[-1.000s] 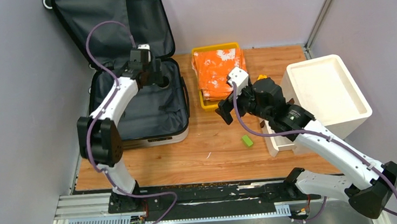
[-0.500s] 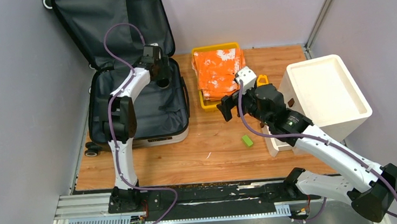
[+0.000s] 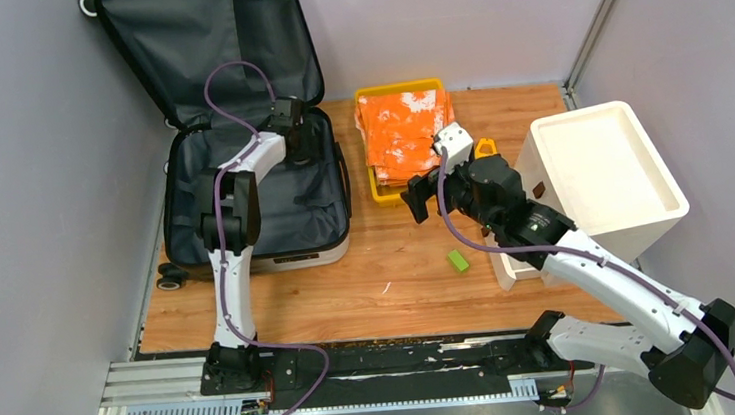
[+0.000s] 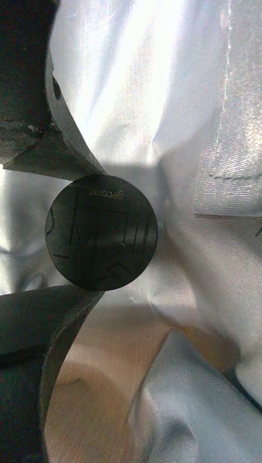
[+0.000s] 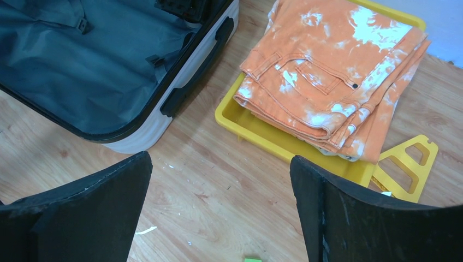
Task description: Open, take out, and arrange the luggage
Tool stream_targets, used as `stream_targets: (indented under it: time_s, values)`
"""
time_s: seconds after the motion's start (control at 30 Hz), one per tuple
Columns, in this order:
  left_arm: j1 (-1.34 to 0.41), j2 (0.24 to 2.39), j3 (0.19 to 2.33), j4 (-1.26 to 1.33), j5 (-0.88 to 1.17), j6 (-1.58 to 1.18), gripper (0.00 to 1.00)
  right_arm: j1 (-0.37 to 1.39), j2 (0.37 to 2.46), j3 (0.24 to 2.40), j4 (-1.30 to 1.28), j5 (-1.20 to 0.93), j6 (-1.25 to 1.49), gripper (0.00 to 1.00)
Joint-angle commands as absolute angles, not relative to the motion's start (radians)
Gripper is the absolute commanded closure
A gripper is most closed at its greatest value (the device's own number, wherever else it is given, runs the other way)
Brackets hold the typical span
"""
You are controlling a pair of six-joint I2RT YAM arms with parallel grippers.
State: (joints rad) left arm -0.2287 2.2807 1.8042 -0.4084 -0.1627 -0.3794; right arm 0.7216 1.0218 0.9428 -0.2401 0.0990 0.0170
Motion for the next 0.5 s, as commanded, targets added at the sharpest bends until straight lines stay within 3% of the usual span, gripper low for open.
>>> stream_targets:
  time_s: [0.0,0.1,0.17,0.47]
  values:
    - [-0.224,2.26,1.84,-0.371,-0.158,-0.35,0.34,0.725,1.026,0.945,-0.18,0.128,0.022,0.0]
    - [-0.224,2.226,1.828,-0.365,-0.157,-0.324,0.48,0.726,1.034,0.946,-0.177,0.121,0.03,0.01]
    - [-0.224,2.196,1.817,-0.369,-0.153,-0.31,0.52,0.725,1.04,0.948,-0.177,0.128,0.028,0.01]
    - [-0.224,2.007,1.731,-0.408,-0.095,-0.257,0.55,0.724,1.043,0.964,-0.187,0.205,0.126,0.01]
